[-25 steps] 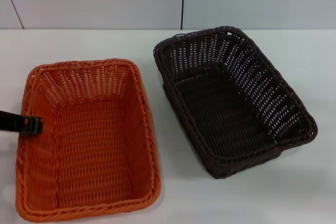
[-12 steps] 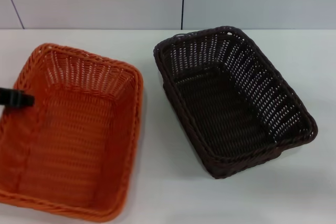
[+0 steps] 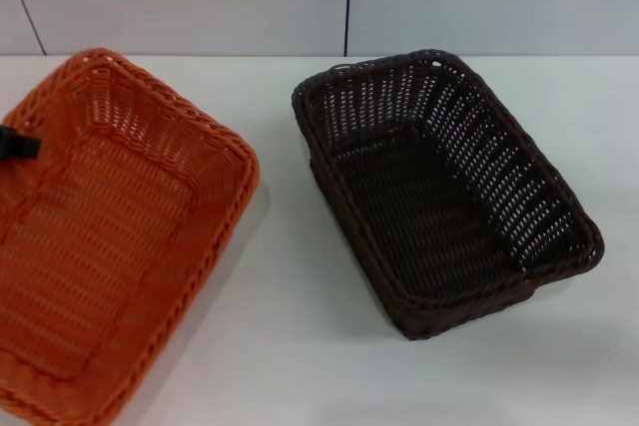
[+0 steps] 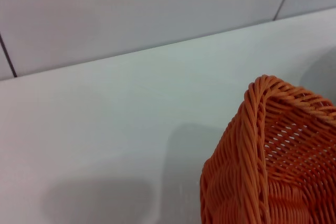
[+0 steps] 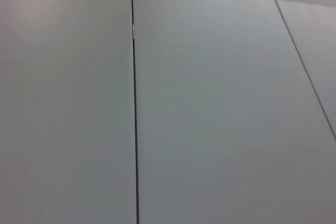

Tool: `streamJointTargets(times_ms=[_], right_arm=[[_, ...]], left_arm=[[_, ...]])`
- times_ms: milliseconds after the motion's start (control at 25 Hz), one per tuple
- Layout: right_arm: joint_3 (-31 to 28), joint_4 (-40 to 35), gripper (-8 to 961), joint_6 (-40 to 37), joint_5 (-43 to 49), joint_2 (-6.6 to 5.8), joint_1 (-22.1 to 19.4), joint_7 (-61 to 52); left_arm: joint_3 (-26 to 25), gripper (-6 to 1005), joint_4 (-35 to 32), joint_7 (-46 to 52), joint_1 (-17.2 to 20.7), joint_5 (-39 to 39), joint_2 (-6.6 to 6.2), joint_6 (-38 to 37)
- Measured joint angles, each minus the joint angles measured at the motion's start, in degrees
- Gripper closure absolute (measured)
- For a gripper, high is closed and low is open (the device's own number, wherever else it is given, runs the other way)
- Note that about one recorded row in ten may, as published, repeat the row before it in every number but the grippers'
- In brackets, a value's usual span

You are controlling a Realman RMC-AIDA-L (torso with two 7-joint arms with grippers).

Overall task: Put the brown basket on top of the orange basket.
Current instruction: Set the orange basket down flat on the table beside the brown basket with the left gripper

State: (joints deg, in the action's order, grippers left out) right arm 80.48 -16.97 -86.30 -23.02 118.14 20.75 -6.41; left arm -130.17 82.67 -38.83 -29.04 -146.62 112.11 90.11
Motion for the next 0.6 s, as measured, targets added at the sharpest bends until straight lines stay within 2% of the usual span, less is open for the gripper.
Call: streamJointTargets(times_ms=[240, 280, 360, 440, 480, 600], right_arm=[[-0.84, 0.00, 307, 0.00, 0.00, 0.12, 0.16, 0.00], [-0.86, 0.00, 307, 0.00, 0.00, 0.15, 0.16, 0.00], [-0.87, 0.00, 307, 0.00, 0.00, 0.16, 0.14, 0.00], [-0.87, 0.02, 306, -0.01, 0.00, 0.22, 0.01, 0.00], [-0.94, 0.09, 306, -0.02, 0.00, 0.27, -0.11, 0.00], [-1.17, 0.35, 306, -0.11, 0.00, 0.35, -0.17, 0.00]], left_arm=[[-0.80, 814, -6.19, -4.86, -4.36, 1.31, -4.61, 2.57], [-1.06, 815, -8.15, -7.52, -6.07, 1.46, -5.87, 3.73], [-1.12, 815, -8.81, -8.77, -6.67, 1.56, -6.29, 4.29], [-1.12, 815, -10.71, -12.38, -8.53, 1.76, -7.27, 6.31], [-1.06, 815, -12.30, -15.63, -10.65, 1.79, -8.05, 8.41], [-0.71, 816, -13.54, -17.83, -12.73, 1.63, -8.76, 9.97]])
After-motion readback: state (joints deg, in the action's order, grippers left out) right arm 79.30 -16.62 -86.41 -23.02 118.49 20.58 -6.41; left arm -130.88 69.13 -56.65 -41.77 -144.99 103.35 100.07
